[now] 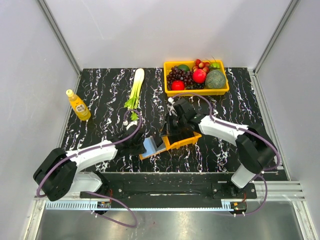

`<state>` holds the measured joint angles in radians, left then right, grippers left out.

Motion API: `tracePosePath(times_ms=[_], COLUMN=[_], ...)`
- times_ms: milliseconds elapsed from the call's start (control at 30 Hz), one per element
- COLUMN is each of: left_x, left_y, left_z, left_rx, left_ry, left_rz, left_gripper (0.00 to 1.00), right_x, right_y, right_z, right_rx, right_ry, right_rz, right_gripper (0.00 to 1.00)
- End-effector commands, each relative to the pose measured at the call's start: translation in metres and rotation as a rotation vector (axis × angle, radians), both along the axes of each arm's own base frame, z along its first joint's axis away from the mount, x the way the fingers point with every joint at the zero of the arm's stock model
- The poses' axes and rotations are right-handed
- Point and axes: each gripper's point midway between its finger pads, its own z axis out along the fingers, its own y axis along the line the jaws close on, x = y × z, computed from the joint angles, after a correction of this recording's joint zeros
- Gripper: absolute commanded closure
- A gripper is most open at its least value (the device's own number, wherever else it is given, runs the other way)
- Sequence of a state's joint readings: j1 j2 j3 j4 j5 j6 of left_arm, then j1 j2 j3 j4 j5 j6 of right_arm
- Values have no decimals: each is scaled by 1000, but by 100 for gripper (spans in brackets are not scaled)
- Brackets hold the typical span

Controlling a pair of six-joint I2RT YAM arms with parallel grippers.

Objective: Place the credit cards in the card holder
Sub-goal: Insert the credit card into the card holder.

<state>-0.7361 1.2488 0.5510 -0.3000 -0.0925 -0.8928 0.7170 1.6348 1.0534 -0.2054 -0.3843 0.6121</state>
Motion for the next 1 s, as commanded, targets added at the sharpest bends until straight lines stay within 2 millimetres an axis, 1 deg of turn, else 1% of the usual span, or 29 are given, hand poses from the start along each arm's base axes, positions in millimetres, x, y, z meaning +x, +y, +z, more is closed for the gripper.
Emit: tracePosePath(times_ms=[0,167,433,500,600,833,967], left_x=[0,-1,-6,-7,-9,-9,-9], left_y=[8,11,18,20,23,27,30], left_z=[-9,-13,-18,-19,-21,-26,-27], left_rx=[30,49,63,70,75,73,76], left_ry=[1,11,21,28,37,56,68], left_rz=[42,44,62,65,79,100,113], left_gripper=[89,90,90,90,90,90,89], right_x=[-3,-7,-6,-2,-3,-12,-17], right_y=[18,24,22,26,26,24,22], right_z=[1,-19,-44,-46,-51,-69,-72], right_rx=[72,88,51,63,76,93,94], right_ry=[5,28,21,-1,4,16,35], right_rz=[60,101,123,128,128,137,139], right_gripper=[100,100,100,100,100,100,100])
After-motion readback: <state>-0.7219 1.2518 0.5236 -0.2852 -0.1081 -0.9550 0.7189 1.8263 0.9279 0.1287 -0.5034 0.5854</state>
